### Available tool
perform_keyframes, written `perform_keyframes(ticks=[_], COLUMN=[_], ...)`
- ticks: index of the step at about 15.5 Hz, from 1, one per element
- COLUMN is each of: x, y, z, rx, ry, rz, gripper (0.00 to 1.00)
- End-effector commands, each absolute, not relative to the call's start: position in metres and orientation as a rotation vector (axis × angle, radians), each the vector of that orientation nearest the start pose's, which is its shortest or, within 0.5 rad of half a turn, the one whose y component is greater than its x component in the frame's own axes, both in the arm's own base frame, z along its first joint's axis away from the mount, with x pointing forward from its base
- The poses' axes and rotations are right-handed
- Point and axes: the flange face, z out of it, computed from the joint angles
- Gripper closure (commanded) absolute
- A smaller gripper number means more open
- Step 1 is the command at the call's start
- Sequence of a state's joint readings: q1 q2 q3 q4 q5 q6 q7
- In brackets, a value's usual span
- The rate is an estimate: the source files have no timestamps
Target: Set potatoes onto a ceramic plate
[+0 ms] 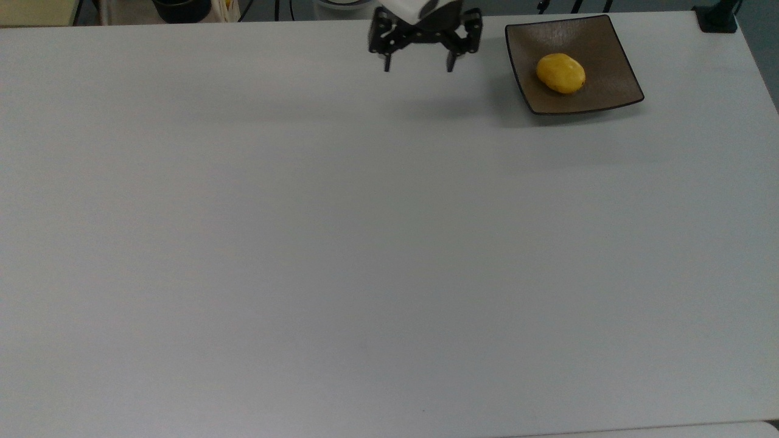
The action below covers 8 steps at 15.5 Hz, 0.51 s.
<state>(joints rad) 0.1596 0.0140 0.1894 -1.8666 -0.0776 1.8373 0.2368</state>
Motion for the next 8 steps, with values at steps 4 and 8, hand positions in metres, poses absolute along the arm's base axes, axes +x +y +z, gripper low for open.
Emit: perform_keyframes(ticks=[4,8], x=[0.555,0.564], y=[0.117,0.076], z=[0.535,0.548], rx=[-3.210,-3.145], ry=[-0.069,0.006], rz=[-0.046,-0.069], gripper=[0.00,0.00])
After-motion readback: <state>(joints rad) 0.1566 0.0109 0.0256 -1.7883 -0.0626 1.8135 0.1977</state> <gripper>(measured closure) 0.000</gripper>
